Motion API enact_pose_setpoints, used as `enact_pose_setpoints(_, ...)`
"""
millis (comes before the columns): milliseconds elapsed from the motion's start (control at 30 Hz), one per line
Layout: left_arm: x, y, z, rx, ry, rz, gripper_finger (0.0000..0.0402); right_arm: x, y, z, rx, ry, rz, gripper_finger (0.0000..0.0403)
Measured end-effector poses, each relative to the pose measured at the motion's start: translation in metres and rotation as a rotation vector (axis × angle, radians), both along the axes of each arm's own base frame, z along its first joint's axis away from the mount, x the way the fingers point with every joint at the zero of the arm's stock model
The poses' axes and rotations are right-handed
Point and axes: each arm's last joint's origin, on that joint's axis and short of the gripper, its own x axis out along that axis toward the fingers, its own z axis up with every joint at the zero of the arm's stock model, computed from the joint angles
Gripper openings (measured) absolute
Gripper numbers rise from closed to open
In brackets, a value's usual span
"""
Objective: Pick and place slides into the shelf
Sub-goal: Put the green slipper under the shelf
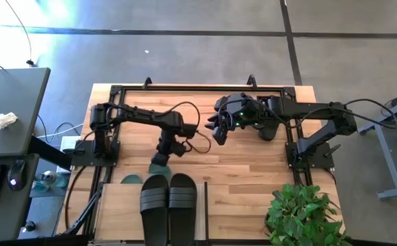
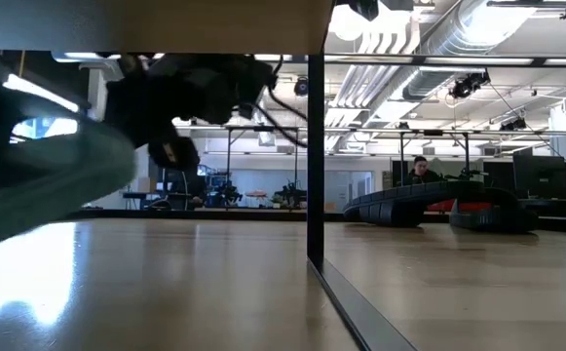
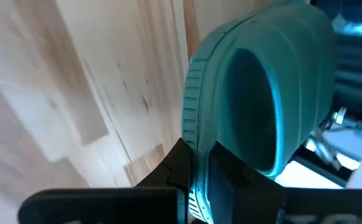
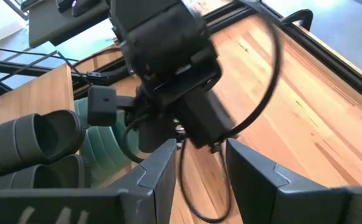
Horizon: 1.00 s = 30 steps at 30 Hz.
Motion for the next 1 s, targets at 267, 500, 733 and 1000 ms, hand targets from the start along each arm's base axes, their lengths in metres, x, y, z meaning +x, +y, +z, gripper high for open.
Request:
enact_pose_setpoints(267,-0.012,-0.010,-0.022,-0.050,0.015,-0.023,0.0015,0.000,0.000,0.000,0.001,0.000,-0.002,0.0128)
enact_pose_setpoints(500,-0.004,-0.031,-0.025,-0.120,-0.077,-0.069,0.0014,0.000,0.000,0.000,0.058,-0.007,-0.020,0.0128)
enact_pose_setpoints(733,-0.003,-0.047,-0.025,-0.142,-0.088,-0.133,0.0014,0.000,0.000,0.000,0.094,-0.010,-0.037,0.0128)
enact_pose_setpoints(1000,-0.005,-0.048,-0.024,-0.149,-0.072,-0.129,0.0018,0.000,0.001,0.000,0.123,-0.011,-0.035,0.0128)
